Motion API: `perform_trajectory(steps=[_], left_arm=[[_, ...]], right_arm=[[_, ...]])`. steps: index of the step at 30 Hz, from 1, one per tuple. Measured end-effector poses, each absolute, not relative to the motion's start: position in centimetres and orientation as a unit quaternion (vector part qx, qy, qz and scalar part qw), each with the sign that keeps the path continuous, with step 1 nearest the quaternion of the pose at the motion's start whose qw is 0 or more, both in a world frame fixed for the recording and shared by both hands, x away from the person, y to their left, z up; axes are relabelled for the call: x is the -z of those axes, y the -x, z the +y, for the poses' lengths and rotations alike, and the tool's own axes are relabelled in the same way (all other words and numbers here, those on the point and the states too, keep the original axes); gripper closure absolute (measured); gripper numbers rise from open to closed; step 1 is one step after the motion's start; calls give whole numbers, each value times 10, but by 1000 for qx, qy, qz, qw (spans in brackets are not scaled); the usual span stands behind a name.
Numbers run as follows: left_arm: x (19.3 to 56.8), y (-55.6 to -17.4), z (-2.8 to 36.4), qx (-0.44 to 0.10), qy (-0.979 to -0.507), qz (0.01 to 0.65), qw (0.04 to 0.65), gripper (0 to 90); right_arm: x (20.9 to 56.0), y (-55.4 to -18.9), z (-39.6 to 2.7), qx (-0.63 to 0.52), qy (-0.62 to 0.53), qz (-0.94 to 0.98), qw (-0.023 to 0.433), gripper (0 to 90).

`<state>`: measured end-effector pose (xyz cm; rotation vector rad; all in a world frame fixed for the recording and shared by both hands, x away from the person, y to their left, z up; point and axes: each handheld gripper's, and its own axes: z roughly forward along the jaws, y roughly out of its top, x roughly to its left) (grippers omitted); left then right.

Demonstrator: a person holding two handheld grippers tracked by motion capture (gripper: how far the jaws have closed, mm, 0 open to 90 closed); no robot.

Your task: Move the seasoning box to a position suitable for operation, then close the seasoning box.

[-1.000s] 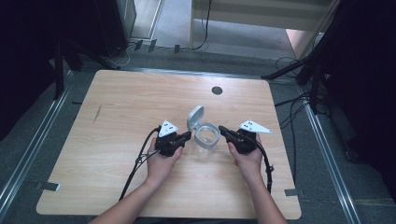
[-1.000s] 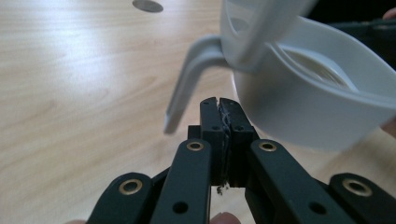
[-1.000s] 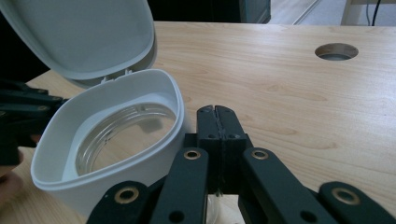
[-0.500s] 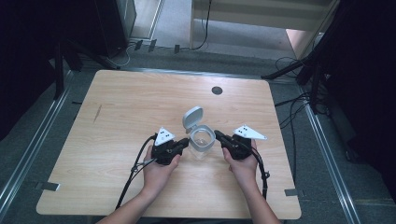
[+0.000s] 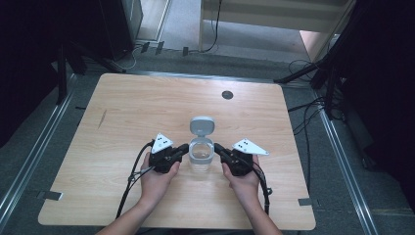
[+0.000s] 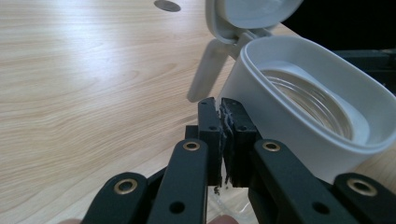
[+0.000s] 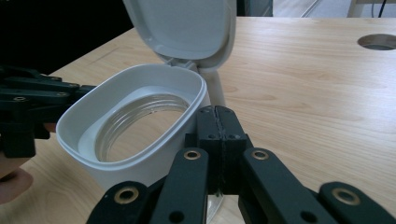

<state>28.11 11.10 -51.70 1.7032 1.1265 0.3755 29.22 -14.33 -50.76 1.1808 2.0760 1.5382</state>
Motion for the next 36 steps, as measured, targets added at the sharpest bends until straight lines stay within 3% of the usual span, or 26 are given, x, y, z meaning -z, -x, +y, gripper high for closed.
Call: perform_trajectory(steps=[7, 8, 10, 11, 12, 14, 17, 18, 19, 22, 27, 36], left_arm=[[519, -271, 123, -163, -701, 473, 509, 866], [519, -270, 127, -171, -702, 472, 505, 790], [519, -270, 130, -172, -698, 474, 509, 759], [520, -269, 138, -176, -693, 472, 515, 656], [521, -268, 143, -187, -691, 472, 515, 656], [524, -266, 161, -218, -685, 474, 508, 463], [531, -260, 201, -213, -664, 496, 518, 332], [534, -258, 214, -217, -662, 507, 507, 332], [536, -256, 227, -219, -658, 518, 501, 220], [539, -238, 278, -221, -638, 542, 500, 192], [537, -223, 310, -225, -604, 593, 483, 190], [549, -226, 313, -246, -620, 590, 455, 223]], right_arm=[[509, -282, -129, -545, -411, 716, 150, 900], [509, -281, -128, -539, -414, 717, 155, 900], [508, -282, -129, -536, -416, 717, 158, 900], [506, -287, -133, -536, -423, 712, 162, 900], [506, -287, -133, -536, -423, 712, 162, 900], [502, -296, -138, -534, -428, 709, 172, 900], [495, -307, -143, -530, -432, 708, 179, 900], [495, -307, -143, -530, -432, 708, 179, 900], [490, -314, -144, -528, -430, 709, 186, 900], [483, -323, -143, -529, -428, 707, 191, 900], [471, -332, -138, -536, -426, 703, 191, 895], [453, -350, -130, -554, -435, 688, 175, 900]])
